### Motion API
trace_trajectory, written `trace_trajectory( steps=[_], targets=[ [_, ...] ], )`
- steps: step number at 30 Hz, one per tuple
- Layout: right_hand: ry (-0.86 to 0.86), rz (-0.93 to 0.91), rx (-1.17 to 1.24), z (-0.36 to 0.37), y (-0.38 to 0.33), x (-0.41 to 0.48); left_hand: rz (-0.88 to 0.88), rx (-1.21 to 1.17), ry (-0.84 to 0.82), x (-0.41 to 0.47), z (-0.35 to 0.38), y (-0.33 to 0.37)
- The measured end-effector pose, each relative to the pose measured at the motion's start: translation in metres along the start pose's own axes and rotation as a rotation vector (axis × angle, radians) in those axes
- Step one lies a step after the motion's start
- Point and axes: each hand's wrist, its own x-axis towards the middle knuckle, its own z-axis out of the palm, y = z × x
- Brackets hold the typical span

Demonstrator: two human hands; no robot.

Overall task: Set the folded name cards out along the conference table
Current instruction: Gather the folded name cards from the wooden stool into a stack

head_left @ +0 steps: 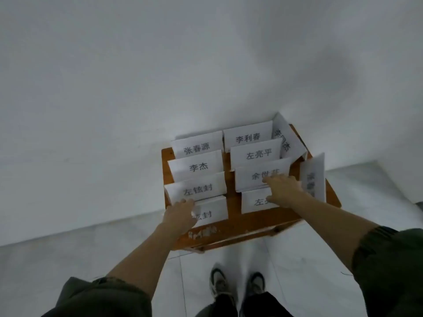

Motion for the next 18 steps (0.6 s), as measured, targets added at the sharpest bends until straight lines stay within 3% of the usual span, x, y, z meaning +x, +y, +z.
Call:
trace_trajectory(
  steps=[8, 18],
  targets=[
    [-0.044, -0.086, -0.021, 0.016, 0.008, 0.02, -0.042, 0.074, 0.1, 0.011, 0.011, 0.002],
    [-0.178, -0.204, 0.084, -0.035, 0.017, 0.026, -0.205, -0.149, -0.079, -0.005, -0.032, 0.017]
  ],
)
